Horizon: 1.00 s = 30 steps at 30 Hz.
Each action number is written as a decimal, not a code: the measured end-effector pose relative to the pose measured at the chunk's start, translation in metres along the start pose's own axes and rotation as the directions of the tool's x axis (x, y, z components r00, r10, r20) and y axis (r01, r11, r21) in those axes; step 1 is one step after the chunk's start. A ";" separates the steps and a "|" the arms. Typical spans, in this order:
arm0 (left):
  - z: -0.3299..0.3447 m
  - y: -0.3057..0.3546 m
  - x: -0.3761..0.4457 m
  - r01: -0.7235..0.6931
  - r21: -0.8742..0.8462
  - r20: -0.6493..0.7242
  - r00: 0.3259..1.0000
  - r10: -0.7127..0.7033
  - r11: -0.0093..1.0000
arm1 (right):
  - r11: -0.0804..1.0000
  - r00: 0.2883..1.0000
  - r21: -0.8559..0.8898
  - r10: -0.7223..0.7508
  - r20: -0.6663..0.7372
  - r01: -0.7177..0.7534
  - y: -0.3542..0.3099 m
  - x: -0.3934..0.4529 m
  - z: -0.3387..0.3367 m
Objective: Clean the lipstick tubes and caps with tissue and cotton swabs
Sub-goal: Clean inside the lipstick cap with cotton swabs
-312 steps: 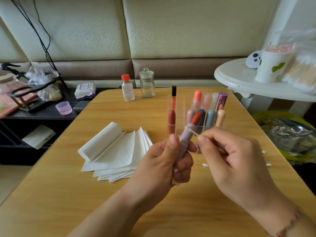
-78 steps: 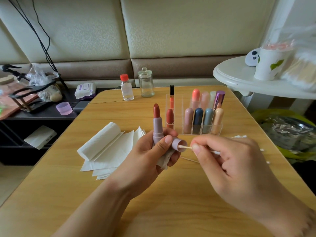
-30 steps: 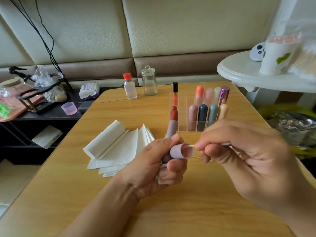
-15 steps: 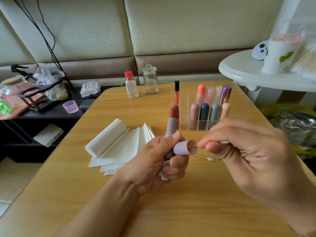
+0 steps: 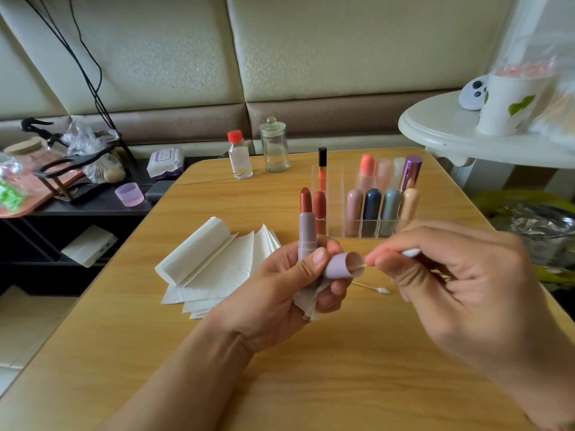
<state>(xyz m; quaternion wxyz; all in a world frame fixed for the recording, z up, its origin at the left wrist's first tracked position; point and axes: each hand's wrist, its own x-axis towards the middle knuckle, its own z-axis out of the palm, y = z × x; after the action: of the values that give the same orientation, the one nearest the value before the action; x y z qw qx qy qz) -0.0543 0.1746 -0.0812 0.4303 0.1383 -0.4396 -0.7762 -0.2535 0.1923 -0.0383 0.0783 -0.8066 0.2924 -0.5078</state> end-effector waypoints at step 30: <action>0.006 -0.005 0.000 -0.091 -0.025 -0.057 0.994 0.090 0.996 | 0.998 0.991 -0.028 -0.061 -0.116 0.058 -0.011 -0.015 0.018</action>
<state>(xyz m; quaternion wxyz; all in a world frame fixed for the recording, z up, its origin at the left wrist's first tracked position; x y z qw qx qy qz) -0.0601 0.1791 -0.0820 0.4789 0.1339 -0.4226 -0.7577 -0.2388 0.2060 -0.0534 0.0359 -0.7847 0.2787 -0.5526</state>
